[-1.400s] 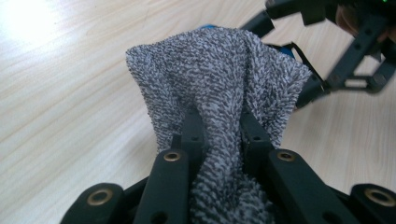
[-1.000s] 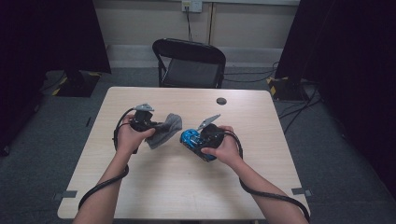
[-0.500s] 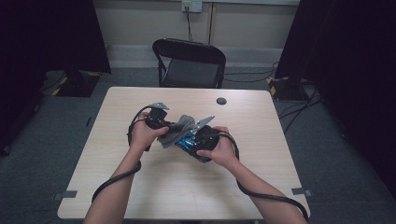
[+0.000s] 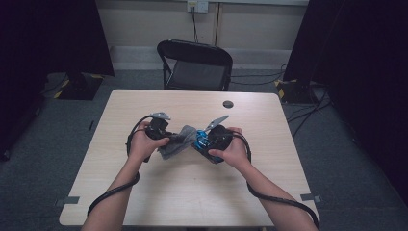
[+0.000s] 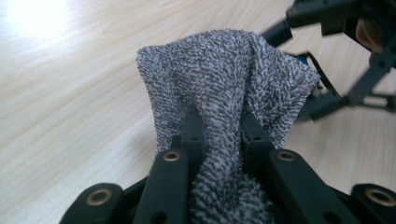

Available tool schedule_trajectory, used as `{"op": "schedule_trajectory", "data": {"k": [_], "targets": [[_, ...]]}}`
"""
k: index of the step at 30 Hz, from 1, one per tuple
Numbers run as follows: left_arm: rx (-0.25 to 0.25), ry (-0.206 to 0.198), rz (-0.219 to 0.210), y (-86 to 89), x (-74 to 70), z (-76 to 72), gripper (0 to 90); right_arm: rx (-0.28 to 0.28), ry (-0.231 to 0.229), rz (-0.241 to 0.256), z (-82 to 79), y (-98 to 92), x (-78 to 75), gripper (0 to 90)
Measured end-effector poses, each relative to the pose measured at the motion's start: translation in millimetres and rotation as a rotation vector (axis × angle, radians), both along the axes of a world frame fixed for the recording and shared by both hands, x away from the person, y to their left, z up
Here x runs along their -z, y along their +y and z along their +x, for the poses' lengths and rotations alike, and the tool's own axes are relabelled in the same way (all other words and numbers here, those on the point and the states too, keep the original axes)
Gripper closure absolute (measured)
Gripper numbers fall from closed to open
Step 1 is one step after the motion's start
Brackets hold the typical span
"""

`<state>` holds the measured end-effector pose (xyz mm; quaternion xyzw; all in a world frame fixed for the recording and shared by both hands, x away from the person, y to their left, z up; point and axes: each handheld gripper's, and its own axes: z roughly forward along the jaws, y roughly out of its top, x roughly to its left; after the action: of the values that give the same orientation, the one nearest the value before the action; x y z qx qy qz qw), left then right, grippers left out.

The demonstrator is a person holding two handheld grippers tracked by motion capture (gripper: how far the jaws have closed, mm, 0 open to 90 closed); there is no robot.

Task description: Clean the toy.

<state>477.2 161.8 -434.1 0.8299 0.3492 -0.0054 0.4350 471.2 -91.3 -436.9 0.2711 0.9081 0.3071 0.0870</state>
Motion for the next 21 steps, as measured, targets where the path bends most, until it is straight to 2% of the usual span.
{"op": "schedule_trajectory", "data": {"k": [4,6,8,10,11,13,14,18,19,21], "targets": [[0.014,0.003,0.006,1.7,4.9,-6.4,76.0,0.01,0.008,-0.006,3.4,-2.7,1.1,28.4],[0.0,-0.001,0.01,5.4,5.9,-7.9,76.0,0.014,0.014,-0.006,4.3,-4.2,1.9,28.4],[-0.041,-0.012,0.02,12.0,5.8,-6.9,76.0,0.016,0.017,-0.004,4.7,-5.6,2.1,28.4],[-0.101,-0.034,0.062,18.9,5.9,-4.3,76.0,0.016,0.02,0.0,4.7,-6.7,1.2,28.4],[-0.132,-0.042,0.069,22.2,6.0,-3.1,76.0,0.018,0.017,0.002,4.3,-7.0,0.2,28.4],[-0.169,-0.066,0.099,26.2,6.0,-0.9,76.1,0.014,0.018,0.013,3.4,-7.4,-3.4,28.4],[-0.179,-0.074,0.1,26.0,6.3,-0.5,76.1,0.011,0.014,0.019,2.9,-7.3,-6.1,28.4],[-0.175,-0.09,0.108,20.4,7.3,-0.7,76.0,0.008,0.008,0.039,3.0,-6.1,-14.0,28.4],[-0.152,-0.1,0.113,13.0,8.9,-1.3,76.1,0.01,0.006,0.041,2.9,-5.3,-15.3,28.4],[-0.134,-0.096,0.089,5.6,11.2,-2.6,76.0,0.004,0.008,0.042,3.1,-3.6,-17.0,28.4]]}}
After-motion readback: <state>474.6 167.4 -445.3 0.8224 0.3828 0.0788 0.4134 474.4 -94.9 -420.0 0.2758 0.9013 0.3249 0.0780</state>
